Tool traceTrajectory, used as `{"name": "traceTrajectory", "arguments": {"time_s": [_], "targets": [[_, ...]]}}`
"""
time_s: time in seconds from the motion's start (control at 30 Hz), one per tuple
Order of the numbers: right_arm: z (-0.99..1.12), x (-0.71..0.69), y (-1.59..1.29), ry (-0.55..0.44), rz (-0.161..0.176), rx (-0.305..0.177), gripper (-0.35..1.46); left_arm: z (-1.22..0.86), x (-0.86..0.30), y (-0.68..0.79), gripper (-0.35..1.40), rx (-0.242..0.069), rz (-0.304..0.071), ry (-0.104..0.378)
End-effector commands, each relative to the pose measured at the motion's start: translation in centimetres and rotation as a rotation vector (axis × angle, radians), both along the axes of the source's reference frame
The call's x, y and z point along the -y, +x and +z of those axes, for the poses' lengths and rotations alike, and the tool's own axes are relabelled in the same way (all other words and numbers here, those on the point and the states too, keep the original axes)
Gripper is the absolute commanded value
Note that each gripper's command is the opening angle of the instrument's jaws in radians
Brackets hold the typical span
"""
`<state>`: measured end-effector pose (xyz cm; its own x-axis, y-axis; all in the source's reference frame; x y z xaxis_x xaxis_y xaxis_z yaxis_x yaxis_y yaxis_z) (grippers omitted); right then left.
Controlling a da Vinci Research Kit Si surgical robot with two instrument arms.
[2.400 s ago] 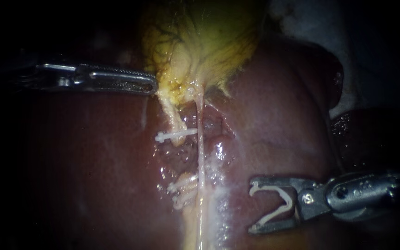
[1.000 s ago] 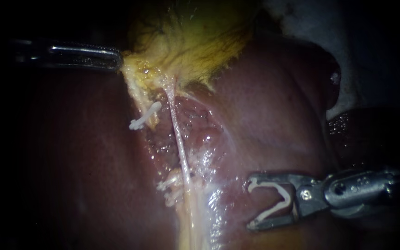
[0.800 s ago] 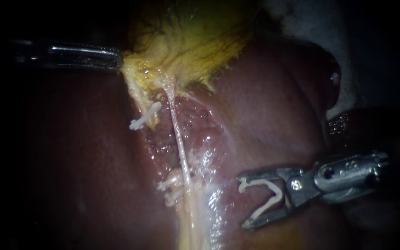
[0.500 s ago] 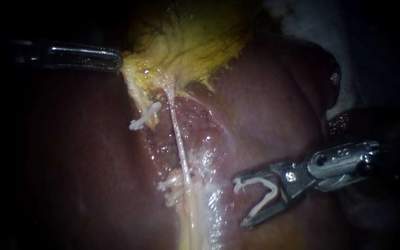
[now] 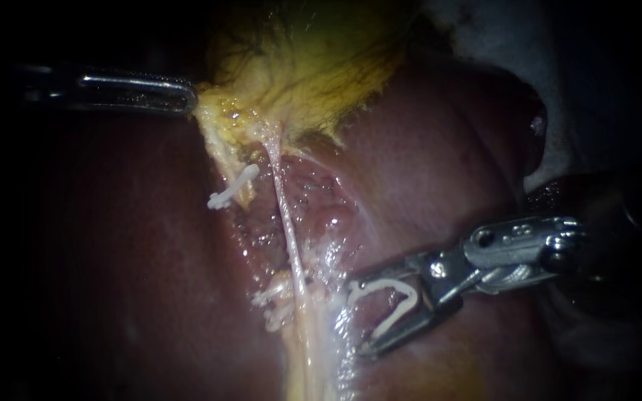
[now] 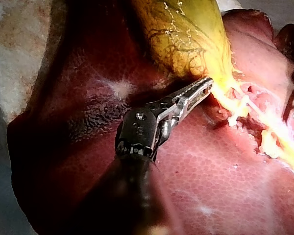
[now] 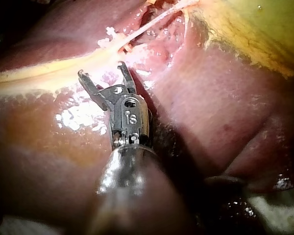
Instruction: Clipping first clip right tube
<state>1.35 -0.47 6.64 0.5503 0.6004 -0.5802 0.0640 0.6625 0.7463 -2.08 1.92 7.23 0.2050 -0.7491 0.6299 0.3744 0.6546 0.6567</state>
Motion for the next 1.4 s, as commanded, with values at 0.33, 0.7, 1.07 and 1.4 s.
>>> {"name": "traceTrajectory", "arguments": {"time_s": [0.33, 0.7, 1.07, 1.4], "targets": [[0.17, -0.14, 0.17, 0.047, 0.043, -0.02, 0.56, 0.0, 0.0, 0.0, -0.35, 0.0, 0.0, 0.0], [0.34, -0.2, 0.29, 0.055, 0.057, -0.021, 0.56, 0.0, 0.01, 0.0, -0.35, 0.0, 0.0, 0.0], [0.55, -0.21, 0.42, 0.068, 0.072, -0.013, 0.56, 0.0, 0.01, -0.01, -0.35, -0.001, -0.001, -0.001], [0.69, -0.19, 0.52, 0.093, 0.095, -0.018, 0.56, 0.01, 0.02, -0.01, -0.35, -0.001, -0.001, -0.001]]}}
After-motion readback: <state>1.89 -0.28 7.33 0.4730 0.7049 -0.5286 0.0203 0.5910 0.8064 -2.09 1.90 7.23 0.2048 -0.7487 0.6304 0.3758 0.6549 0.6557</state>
